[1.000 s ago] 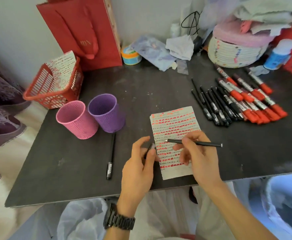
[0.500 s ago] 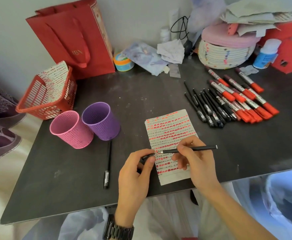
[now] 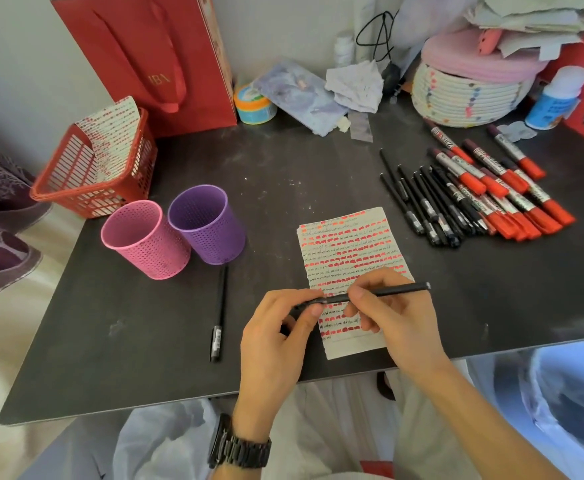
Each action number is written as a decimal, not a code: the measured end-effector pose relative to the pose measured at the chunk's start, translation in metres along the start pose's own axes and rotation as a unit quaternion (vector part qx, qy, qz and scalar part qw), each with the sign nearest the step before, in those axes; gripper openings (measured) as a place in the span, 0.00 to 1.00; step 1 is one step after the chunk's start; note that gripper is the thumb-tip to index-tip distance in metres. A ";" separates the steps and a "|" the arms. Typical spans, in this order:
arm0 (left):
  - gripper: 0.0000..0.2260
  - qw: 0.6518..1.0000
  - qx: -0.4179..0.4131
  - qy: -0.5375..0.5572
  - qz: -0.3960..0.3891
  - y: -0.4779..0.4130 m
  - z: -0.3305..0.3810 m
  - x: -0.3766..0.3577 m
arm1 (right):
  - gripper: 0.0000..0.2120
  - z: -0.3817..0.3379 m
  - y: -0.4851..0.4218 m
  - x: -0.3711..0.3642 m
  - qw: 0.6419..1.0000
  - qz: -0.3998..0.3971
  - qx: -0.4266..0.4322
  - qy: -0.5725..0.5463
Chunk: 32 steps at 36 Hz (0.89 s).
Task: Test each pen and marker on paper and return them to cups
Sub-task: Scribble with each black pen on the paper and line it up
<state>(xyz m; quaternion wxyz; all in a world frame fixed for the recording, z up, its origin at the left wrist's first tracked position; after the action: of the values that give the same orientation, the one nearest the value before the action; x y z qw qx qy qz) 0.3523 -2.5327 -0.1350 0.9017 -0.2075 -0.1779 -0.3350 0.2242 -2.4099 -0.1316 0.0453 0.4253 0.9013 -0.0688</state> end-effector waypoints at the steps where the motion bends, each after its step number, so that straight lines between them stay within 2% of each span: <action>1: 0.11 1.000 -0.006 0.000 -0.003 0.000 0.000 0.000 | 0.03 0.000 0.000 -0.001 1.000 -0.007 0.003 0.019; 5: 0.09 1.000 -0.006 0.001 0.001 -0.001 -0.005 0.003 | 0.02 -0.002 0.001 -0.006 0.997 -0.036 -0.010 0.069; 10: 0.08 1.000 0.003 0.005 0.003 -0.001 -0.009 0.007 | 0.06 -0.001 0.000 -0.008 0.994 -0.054 -0.021 0.096; 13: 0.08 1.000 -0.001 0.003 0.003 -0.001 -0.008 0.005 | 0.08 0.001 0.000 -0.008 0.991 -0.051 -0.006 0.125; 17: 0.07 1.000 -0.012 -0.001 0.003 0.002 -0.001 0.002 | 0.12 0.004 0.002 -0.013 0.972 -0.060 0.038 0.224; 21: 0.05 0.996 0.004 -0.001 0.092 0.010 0.001 0.015 | 0.13 0.007 0.006 -0.014 0.959 -0.070 0.058 0.267; 26: 0.06 0.964 0.070 -0.058 0.249 0.030 -0.011 0.063 | 0.15 0.011 0.006 -0.009 0.965 -0.069 0.060 0.247; 30: 0.04 0.944 0.114 -0.116 0.288 0.041 -0.022 0.102 | 0.13 0.010 0.006 -0.010 0.960 -0.077 0.075 0.259; 32: 0.07 0.933 0.132 -0.156 0.295 0.044 -0.030 0.116 | 0.12 0.009 0.007 -0.010 0.960 -0.076 0.078 0.257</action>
<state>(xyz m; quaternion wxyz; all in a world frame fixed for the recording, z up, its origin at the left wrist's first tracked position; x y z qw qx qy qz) 0.4701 -2.5782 -0.1187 0.9402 -0.1791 -0.2894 0.0094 0.2361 -2.4146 -0.1402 -0.2264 0.3608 0.9042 -0.0305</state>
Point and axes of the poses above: each hand's wrist, its own y-axis away from the middle knuckle, its own x-axis out of the back of the hand, z = x × y, the point moved 2 cm from there along -y, towards the middle knuckle, and after that the axes turned 2 degrees about z, right-handed, at the moved point
